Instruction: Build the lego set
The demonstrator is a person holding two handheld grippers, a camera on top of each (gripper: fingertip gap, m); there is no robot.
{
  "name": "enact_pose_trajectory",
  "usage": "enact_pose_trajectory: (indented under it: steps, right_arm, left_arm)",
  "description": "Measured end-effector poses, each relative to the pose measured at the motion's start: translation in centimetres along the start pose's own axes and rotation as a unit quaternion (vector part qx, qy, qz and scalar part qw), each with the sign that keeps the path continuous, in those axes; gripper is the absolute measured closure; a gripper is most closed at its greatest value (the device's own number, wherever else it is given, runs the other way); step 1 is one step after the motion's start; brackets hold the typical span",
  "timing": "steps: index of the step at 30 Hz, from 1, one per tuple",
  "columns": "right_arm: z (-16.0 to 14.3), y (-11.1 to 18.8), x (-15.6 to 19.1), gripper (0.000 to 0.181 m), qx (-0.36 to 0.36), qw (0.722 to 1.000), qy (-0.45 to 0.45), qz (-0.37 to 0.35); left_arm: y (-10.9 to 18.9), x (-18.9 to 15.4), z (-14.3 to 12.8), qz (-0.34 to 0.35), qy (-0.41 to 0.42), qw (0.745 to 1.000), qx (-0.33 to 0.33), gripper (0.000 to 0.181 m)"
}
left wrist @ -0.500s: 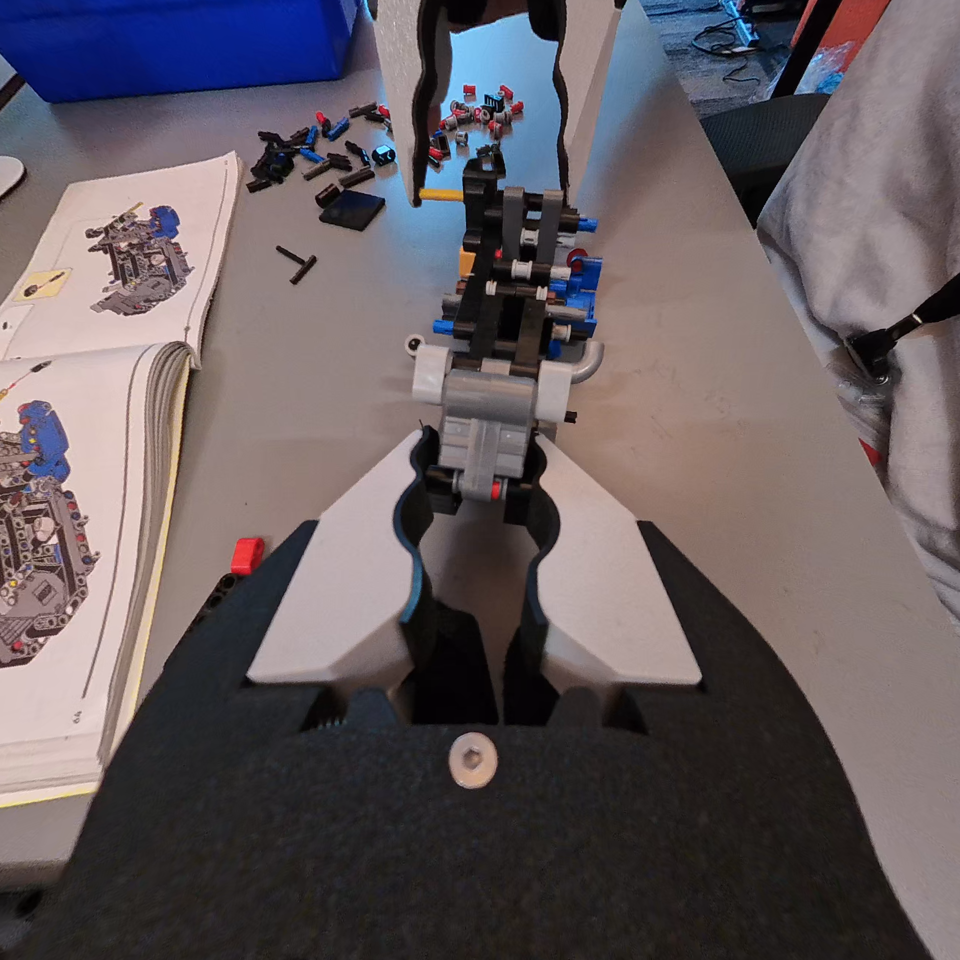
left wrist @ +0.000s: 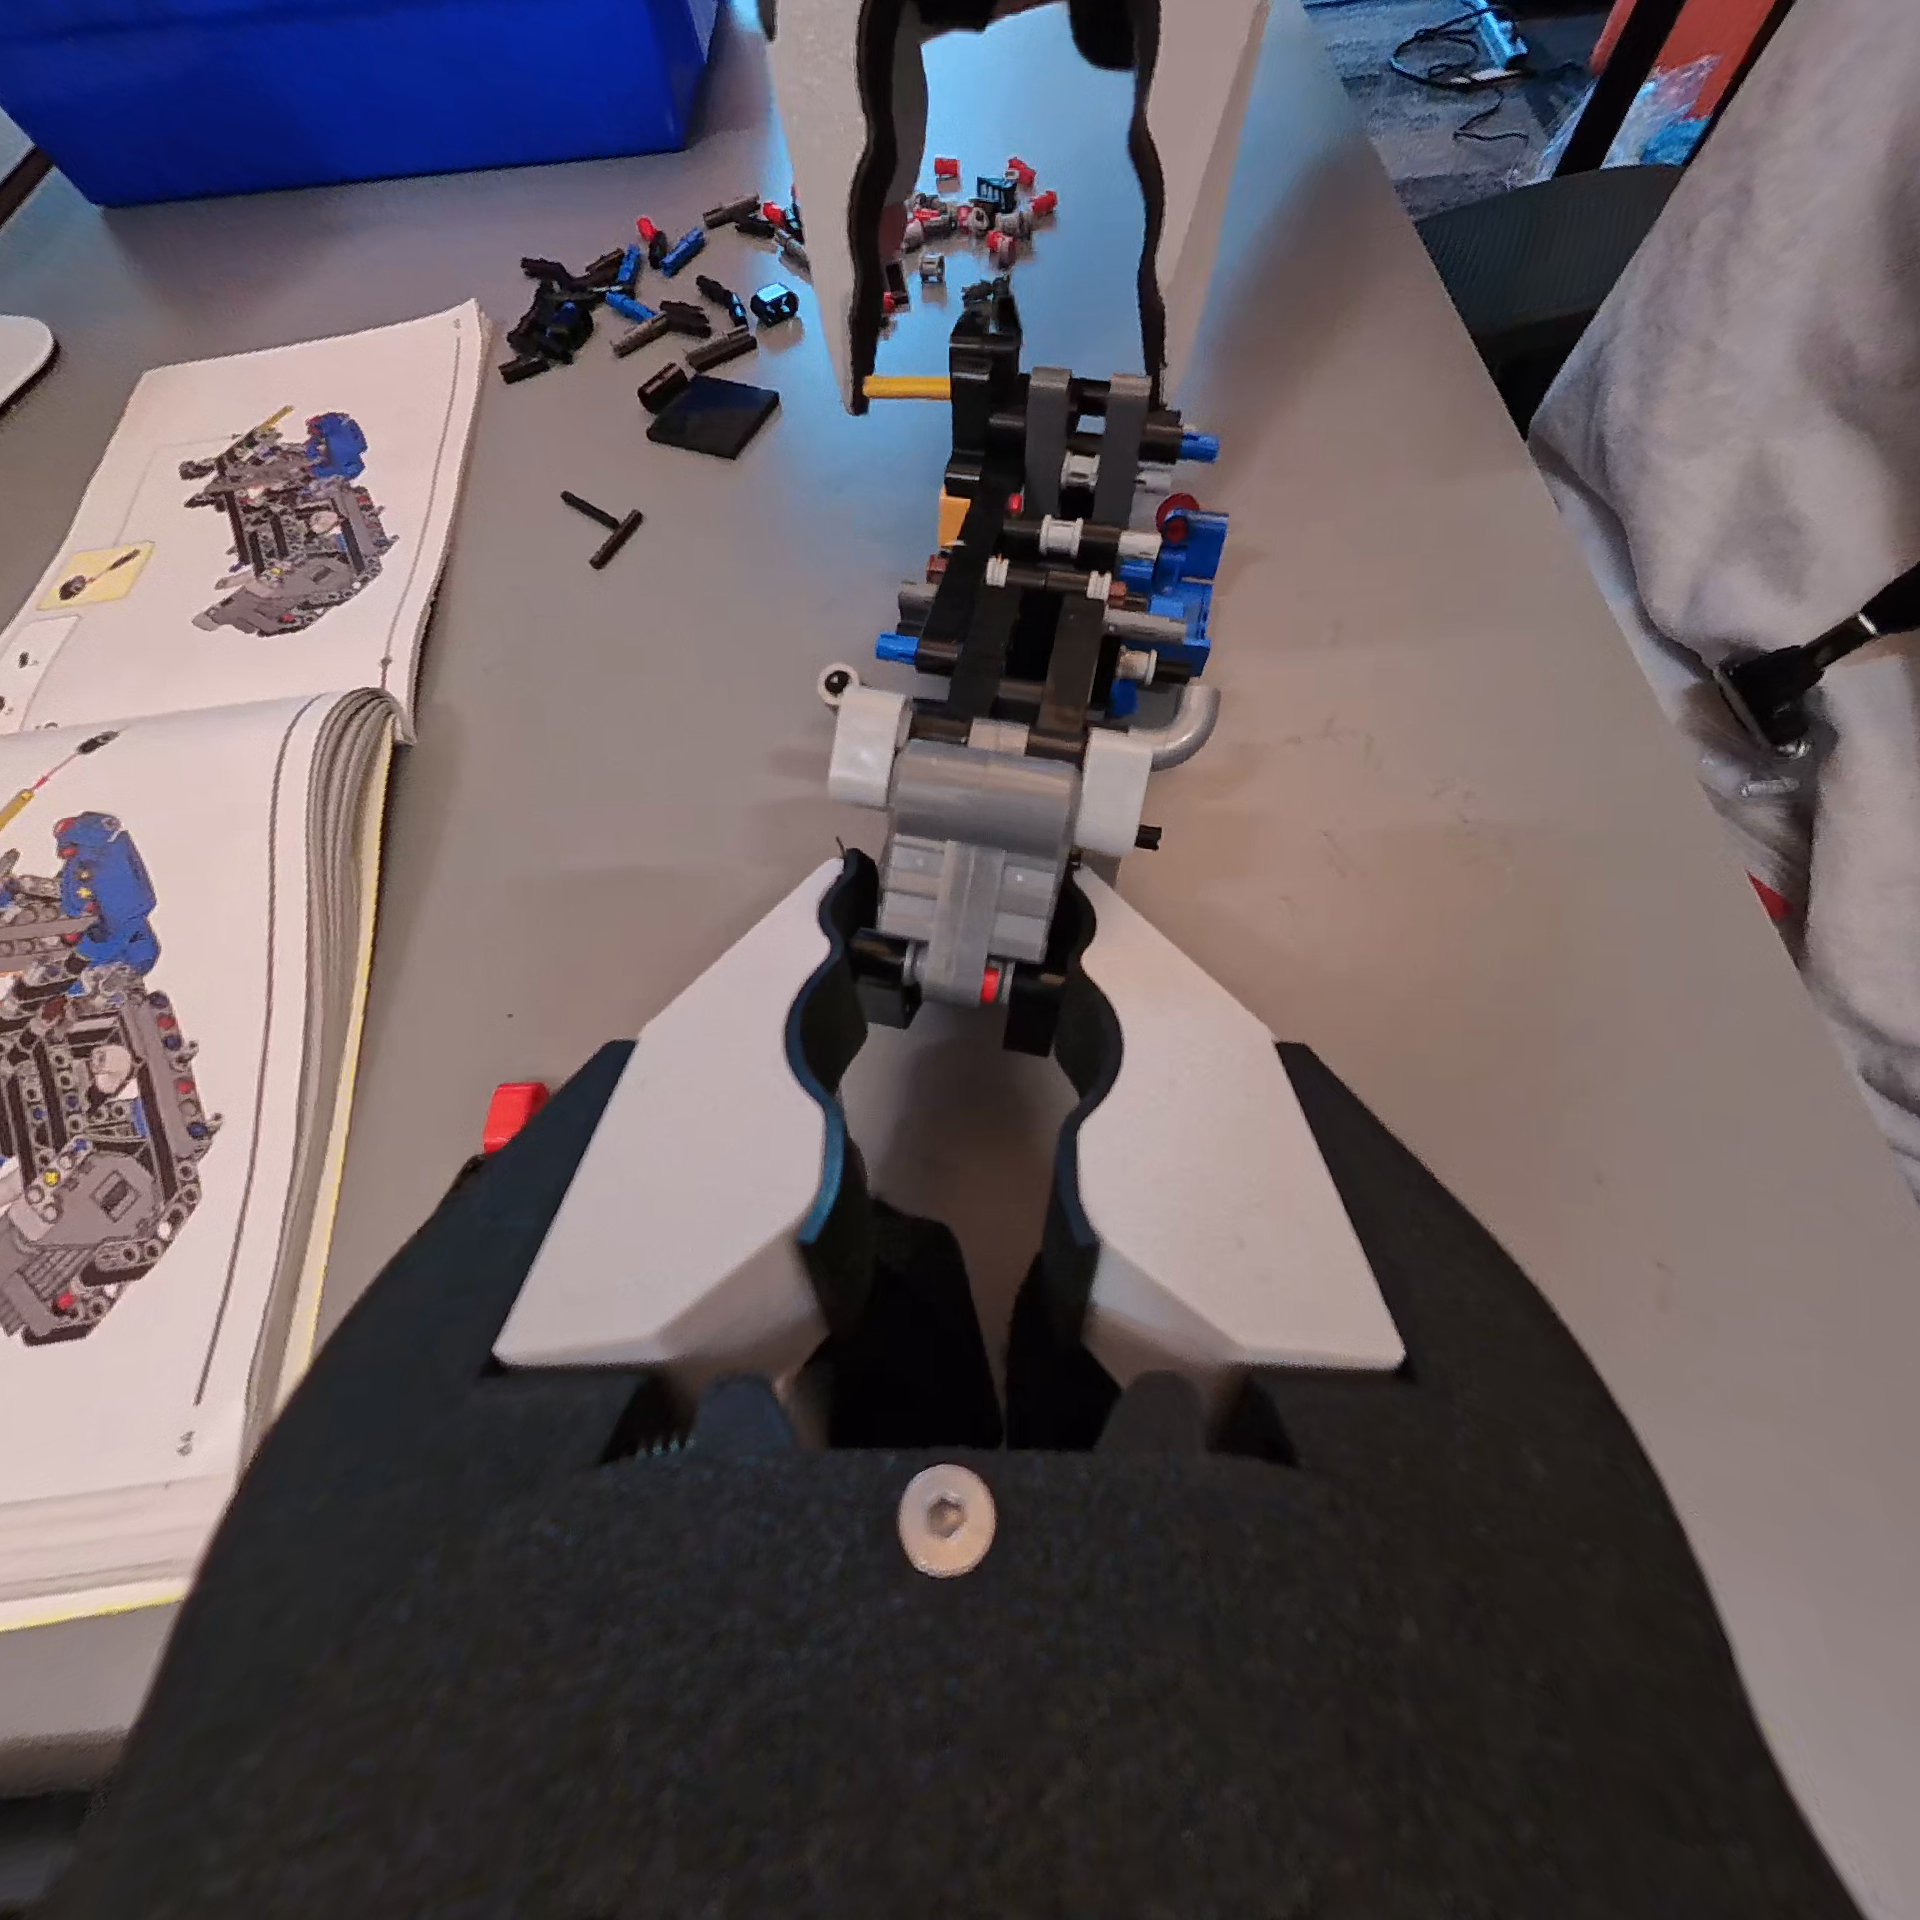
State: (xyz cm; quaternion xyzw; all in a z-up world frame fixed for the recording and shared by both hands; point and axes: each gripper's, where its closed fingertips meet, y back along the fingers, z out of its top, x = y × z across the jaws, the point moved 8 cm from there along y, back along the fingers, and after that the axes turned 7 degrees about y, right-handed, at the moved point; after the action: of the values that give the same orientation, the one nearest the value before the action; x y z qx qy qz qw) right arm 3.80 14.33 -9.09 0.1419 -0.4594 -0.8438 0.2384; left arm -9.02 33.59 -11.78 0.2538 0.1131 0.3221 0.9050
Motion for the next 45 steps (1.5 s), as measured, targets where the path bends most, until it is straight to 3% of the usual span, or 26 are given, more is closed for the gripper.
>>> enact_pose_trajectory:
  steps: [4, 6, 7, 10, 13, 16, 18, 21, 24, 28, 31, 35, 38, 41, 45]
  right_arm:
    - [0.5, -0.6, 1.3, 0.107, -0.025, 0.998, -0.059, 0.009]
    - [0.6, -0.6, 2.6, 0.087, -0.032, 0.998, -0.053, 0.016]
    - [0.5, -0.5, 3.4, 0.089, -0.041, 0.998, -0.048, 0.024]
    - [-0.1, 0.0, 5.8, 0.1, -0.075, 0.993, -0.021, 0.09]
    - [-1.1, 0.0, 5.2, 0.115, -0.091, 0.994, 0.011, 0.053]
    - [-0.8, -0.2, 5.0, 0.143, -0.178, 0.979, 0.063, 0.082]
    - [-0.9, -0.9, 4.3, 0.152, -0.203, 0.971, 0.097, 0.076]
    - [-0.5, -1.3, 3.5, 0.151, -0.209, 0.962, 0.138, 0.112]
    - [-0.2, -1.6, 3.5, 0.15, -0.195, 0.951, 0.187, 0.152]
    - [-0.4, -2.5, 3.6, 0.16, -0.183, 0.946, 0.235, 0.13]
    - [-0.6, -2.4, 3.8, 0.177, -0.202, 0.941, 0.246, 0.114]
    - [-0.7, -2.1, 4.2, 0.178, -0.206, 0.942, 0.222, 0.143]
    - [-0.6, -2.5, 4.8, 0.178, -0.213, 0.946, 0.193, 0.149]
    - [-0.4, -2.8, 5.6, 0.179, -0.225, 0.946, 0.191, 0.137]
    - [0.0, -3.0, 6.2, 0.178, -0.223, 0.948, 0.178, 0.14]
  left_arm:
    - [0.7, 0.7, -0.2, -0.05, -0.011, 0.998, 0.02, 0.149]
    - [0.8, 1.2, -0.5, -0.052, -0.028, 0.998, 0.021, 0.146]
    - [0.9, 1.6, -0.6, -0.045, -0.026, 0.998, 0.025, 0.142]
    - [2.2, 3.5, -1.3, -0.014, 0.028, 0.999, 0.037, 0.13]
    - [4.6, 3.8, -1.8, 0.051, 0.068, 0.996, 0.028, 0.131]
    - [8.0, 0.9, -0.7, 0.12, 0.125, 0.984, -0.048, 0.142]
    - [8.5, -3.8, 0.5, 0.143, 0.151, 0.973, -0.103, 0.144]
    - [4.6, -11.3, 1.7, 0.176, 0.151, 0.964, -0.131, 0.162]
    - [-0.8, -14.3, 1.5, 0.227, 0.2, 0.949, -0.094, 0.156]
    - [-4.4, -15.1, 1.5, 0.277, 0.182, 0.942, -0.05, 0.156]
    - [-5.2, -14.7, 1.7, 0.31, 0.18, 0.933, -0.039, 0.162]
    - [-5.7, -14.5, 1.8, 0.272, 0.263, 0.923, -0.077, 0.162]
    - [-5.1, -14.6, 1.5, 0.222, 0.38, 0.885, -0.154, 0.159]
    - [-4.4, -15.0, 0.8, 0.178, 0.481, 0.823, -0.244, 0.157]
    - [-3.9, -15.3, 0.1, 0.167, 0.554, 0.746, -0.329, 0.166]
